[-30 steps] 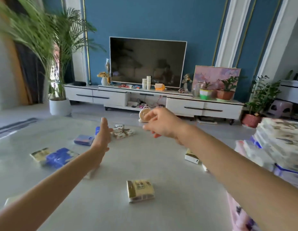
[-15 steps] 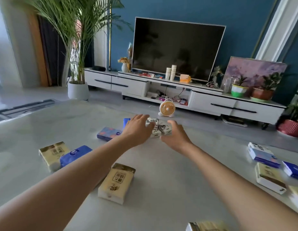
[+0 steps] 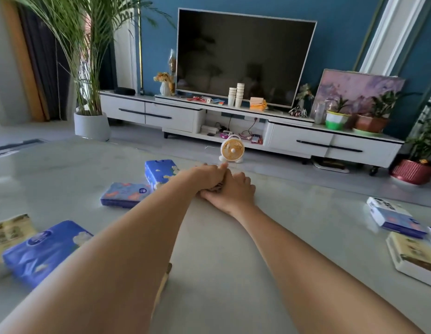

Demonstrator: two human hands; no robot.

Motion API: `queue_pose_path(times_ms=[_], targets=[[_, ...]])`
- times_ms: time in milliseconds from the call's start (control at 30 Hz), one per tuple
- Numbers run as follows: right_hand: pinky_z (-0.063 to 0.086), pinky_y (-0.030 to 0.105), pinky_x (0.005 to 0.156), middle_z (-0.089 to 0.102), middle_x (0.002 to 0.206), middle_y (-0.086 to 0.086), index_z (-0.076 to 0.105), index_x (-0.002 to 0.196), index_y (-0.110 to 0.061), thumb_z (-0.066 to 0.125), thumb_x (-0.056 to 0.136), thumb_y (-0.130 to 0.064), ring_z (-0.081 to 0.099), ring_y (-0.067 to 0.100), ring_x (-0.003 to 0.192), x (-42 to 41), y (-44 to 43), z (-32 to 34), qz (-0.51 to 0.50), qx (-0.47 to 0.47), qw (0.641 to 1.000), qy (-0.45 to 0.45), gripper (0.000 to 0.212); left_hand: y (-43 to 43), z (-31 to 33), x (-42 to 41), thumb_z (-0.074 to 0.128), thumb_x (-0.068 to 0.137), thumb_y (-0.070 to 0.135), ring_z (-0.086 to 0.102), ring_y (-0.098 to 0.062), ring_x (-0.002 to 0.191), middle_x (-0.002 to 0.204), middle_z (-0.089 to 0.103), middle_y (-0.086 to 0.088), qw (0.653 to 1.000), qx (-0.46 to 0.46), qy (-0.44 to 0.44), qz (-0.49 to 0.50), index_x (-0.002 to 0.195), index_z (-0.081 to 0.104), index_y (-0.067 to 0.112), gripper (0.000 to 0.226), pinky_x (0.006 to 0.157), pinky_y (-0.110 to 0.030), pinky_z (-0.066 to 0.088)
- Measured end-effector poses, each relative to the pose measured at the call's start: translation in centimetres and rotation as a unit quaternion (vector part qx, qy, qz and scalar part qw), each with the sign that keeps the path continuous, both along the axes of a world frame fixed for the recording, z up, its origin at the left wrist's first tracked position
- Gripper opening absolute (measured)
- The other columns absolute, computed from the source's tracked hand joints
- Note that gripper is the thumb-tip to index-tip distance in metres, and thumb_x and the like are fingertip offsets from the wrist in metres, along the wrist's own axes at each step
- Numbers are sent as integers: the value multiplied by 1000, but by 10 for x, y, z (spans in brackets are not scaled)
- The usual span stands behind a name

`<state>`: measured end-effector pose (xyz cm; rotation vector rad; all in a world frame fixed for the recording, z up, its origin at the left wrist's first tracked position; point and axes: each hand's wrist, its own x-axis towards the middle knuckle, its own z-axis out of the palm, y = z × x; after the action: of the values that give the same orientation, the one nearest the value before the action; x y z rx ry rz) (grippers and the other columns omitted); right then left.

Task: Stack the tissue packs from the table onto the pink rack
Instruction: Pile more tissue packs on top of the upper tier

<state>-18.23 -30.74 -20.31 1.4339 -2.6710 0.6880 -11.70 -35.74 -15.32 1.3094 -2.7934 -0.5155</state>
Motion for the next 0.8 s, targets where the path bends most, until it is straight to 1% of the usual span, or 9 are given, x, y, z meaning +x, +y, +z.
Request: queue_pose_path(times_ms=[67, 133, 200, 267, 400, 533, 633, 733, 800], targets=[[27, 38, 101, 42, 130, 13, 30, 136, -24, 55, 69, -70, 35, 31, 123, 1, 19, 7, -18, 40, 999, -13, 85, 20, 1, -1, 15, 102, 36, 26, -34, 134, 146, 30, -16, 999, -21, -40, -18, 146, 21, 18, 48, 109, -47, 18], [27, 38, 101, 40, 129, 13, 30, 135, -22, 54, 70, -69, 33, 31, 122, 1, 48, 15, -34, 83, 996, -17, 84, 42, 4, 2, 21, 101, 35, 24, -34, 135, 147, 29, -15, 998, 1, -49, -45, 144, 26, 20, 46, 111, -47, 17], [27, 37, 98, 39, 126, 12, 30, 131, -21, 53, 69, -69, 33, 30, 121, 0, 90, 20, -53, 105, 993, -26, 81, 78, 17, 12, 30, 101, 28, 21, -33, 138, 151, 24, -14, 993, 36, -41, -105, 145, 26, 16, 46, 112, -43, 17], [28, 36, 96, 39, 124, 10, 32, 122, -23, 54, 68, -68, 33, 29, 119, 4, 141, 21, -79, 100, 991, -43, 74, 121, 26, 18, 29, 102, 22, 19, -31, 139, 152, 19, -14, 985, 77, -50, -149, 145, 25, 8, 45, 111, -35, 18], [29, 37, 95, 41, 122, 7, 37, 112, -26, 54, 65, -72, 36, 27, 118, 19, 244, 20, -156, 79, 983, -60, 68, 201, 17, 13, 30, 100, 19, 18, -35, 138, 155, 7, -10, 975, 19, -119, -189, 143, 31, 16, 43, 109, -41, 19], [30, 37, 96, 38, 127, 8, 34, 119, -26, 55, 66, -71, 34, 28, 120, 33, 328, 28, -201, 104, 970, -91, 72, 263, 24, 21, 44, 96, 34, 14, -30, 139, 154, 16, -7, 967, 54, -124, -217, 148, 17, 18, 61, 111, -35, 15], [31, 38, 96, 36, 129, 10, 34, 127, -21, 48, 71, -74, 33, 29, 123, 54, 379, 35, -216, 115, 967, -66, 78, 296, 28, 28, 59, 87, 32, 20, -28, 139, 152, 23, -6, 973, 64, -89, -205, 148, 15, 19, 76, 111, -32, 20], [34, 36, 97, 31, 133, 8, 37, 130, -15, 38, 81, -70, 36, 30, 123, 77, 418, 43, -169, 111, 976, -75, 73, 317, 41, 44, 66, 82, 29, 27, -26, 134, 148, 31, -8, 979, 46, -40, -193, 148, 18, 18, 82, 106, -30, 27], [35, 36, 97, 27, 136, 7, 32, 134, -10, 45, 85, -56, 37, 29, 124, 83, 435, 50, -115, 142, 979, -90, 69, 327, 57, 59, 71, 79, 30, 32, -25, 131, 144, 37, -7, 980, 46, -12, -194, 146, 23, 19, 83, 106, -31, 30]])
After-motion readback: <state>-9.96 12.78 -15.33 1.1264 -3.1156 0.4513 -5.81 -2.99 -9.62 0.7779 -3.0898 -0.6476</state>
